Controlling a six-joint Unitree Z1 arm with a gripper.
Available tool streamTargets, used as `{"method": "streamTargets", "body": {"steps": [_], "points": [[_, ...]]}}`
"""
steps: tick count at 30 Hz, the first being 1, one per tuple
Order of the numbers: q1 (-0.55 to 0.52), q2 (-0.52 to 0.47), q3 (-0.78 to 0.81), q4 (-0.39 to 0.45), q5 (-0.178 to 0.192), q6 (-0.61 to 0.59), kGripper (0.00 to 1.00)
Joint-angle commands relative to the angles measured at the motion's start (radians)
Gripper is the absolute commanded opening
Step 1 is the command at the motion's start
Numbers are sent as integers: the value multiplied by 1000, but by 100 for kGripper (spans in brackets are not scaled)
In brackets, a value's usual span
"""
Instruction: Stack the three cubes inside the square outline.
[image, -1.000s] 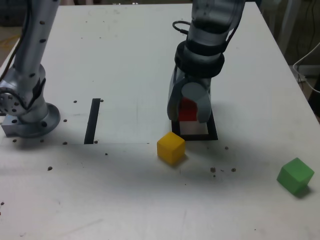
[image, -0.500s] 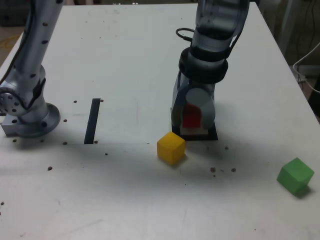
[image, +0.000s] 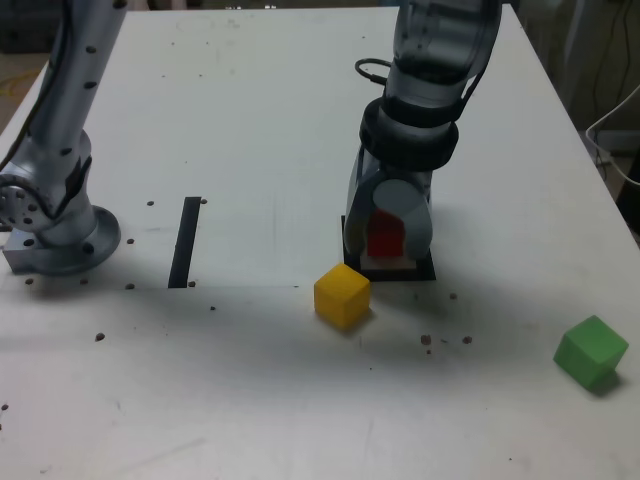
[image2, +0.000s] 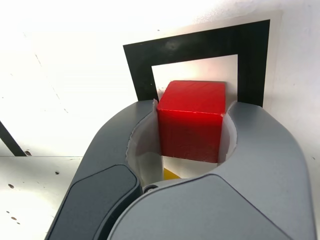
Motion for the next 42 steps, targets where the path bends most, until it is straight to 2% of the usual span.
{"method": "streamTargets", "body": {"steps": [1,4,6,11,23,33,42], "points": [[-1,9,-1,-6,-8,5,67],[-1,9,1,-15,-12,7,91],[-1,3,1,-18,-7,8,99],[-1,-18,7,-23,5,14,100],[-18,-53,48,-43,7,12,100],[-30,-99,58,-23,41,-9,100],[-31,-166,89,-3,43,-14,100]]}}
